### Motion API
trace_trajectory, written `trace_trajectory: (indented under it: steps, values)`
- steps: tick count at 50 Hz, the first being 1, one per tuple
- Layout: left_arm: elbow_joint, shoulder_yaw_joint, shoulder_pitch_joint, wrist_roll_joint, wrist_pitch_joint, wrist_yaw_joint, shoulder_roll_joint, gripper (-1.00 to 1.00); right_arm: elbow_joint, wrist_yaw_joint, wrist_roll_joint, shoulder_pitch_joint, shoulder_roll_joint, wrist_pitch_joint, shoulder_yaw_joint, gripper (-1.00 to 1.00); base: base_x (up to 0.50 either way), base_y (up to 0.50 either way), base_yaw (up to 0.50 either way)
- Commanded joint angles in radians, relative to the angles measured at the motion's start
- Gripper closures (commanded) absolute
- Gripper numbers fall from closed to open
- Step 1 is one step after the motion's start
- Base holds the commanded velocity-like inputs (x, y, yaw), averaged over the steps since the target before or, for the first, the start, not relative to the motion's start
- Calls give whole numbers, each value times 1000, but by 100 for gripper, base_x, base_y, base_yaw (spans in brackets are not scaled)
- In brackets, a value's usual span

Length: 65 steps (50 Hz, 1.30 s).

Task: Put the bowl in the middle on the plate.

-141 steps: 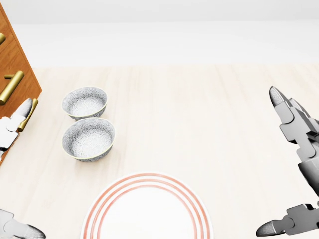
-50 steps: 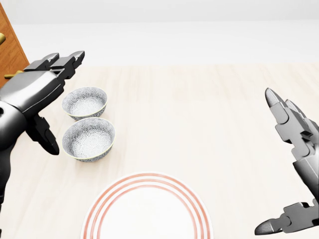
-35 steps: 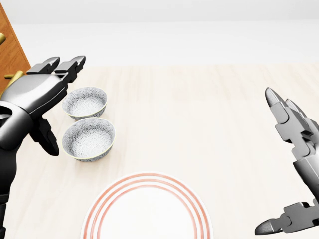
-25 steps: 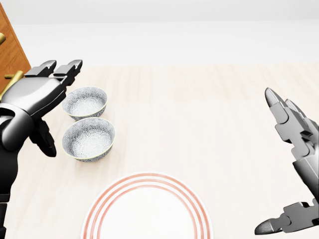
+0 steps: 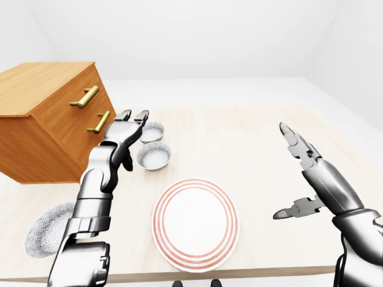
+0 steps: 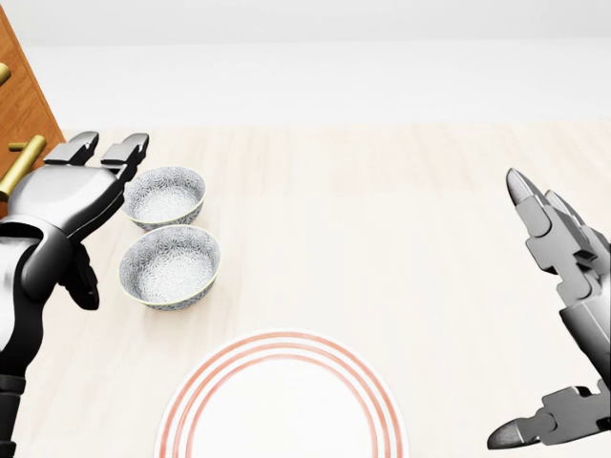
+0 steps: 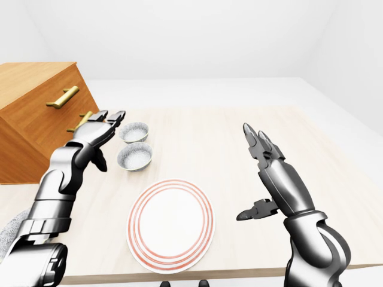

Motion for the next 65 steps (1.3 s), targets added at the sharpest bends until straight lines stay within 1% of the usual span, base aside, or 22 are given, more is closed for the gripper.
trace_trajectory:
  steps: [1,6,8,9,12,15,17,22,25,35,37,41,49,53,56,60,63,65]
  values:
    - [24,-12,14,37,0,37,-14,-100,1,0,-1,-2,-1,0,1,-100,0,0,0]
    - [10,-14,25,36,0,32,-24,-100,2,0,0,0,-1,0,1,-100,0,0,0]
    - [33,-20,26,50,0,61,-29,-100,1,0,0,-1,-1,0,1,-100,0,0,0]
    - [23,-20,31,47,0,55,-32,-100,1,0,0,-1,-1,0,1,-100,0,0,0]
    - [43,-26,31,60,0,76,-35,-100,-2,0,-2,-2,-2,0,1,-100,0,0,0]
    - [31,-26,35,57,0,66,-38,-100,-6,0,-3,-3,-2,0,2,-100,0,0,0]
    - [4,-36,54,60,0,59,-60,-100,3,0,-2,1,-1,0,2,-100,0,0,0]
    - [9,-51,70,81,0,85,-83,-100,6,0,0,1,0,0,1,-100,0,0,0]
    - [1,-54,77,81,0,81,-91,-100,11,0,0,2,0,0,1,-100,0,0,0]
    - [16,-67,88,101,0,109,-105,-100,8,0,-5,-3,-3,0,4,-100,0,0,0]
    - [6,-67,94,100,0,103,-109,-100,11,0,-5,-3,-3,0,5,-100,0,0,0]
    - [30,-73,89,114,0,124,-109,-100,20,0,-5,-2,-3,0,6,-100,0,0,0]
    - [-3,-67,97,101,0,92,-112,-100,10,0,-8,-3,-4,0,7,-100,0,0,0]
    - [26,-74,95,117,0,123,-111,-100,10,0,-8,-3,-3,0,6,-100,0,0,0]
    - [32,-77,92,121,0,127,-117,-100,13,0,-8,-2,-3,0,6,-100,0,0,0]
    - [11,-80,98,115,0,111,-130,-100,16,0,-7,-2,-3,0,6,-100,0,0,0]
    - [21,-89,101,126,0,128,-138,-100,11,0,-8,-3,-4,0,6,-100,0,0,0]
    - [16,-91,104,128,0,125,-142,-100,11,0,-8,-2,-3,0,6,-100,0,0,0]
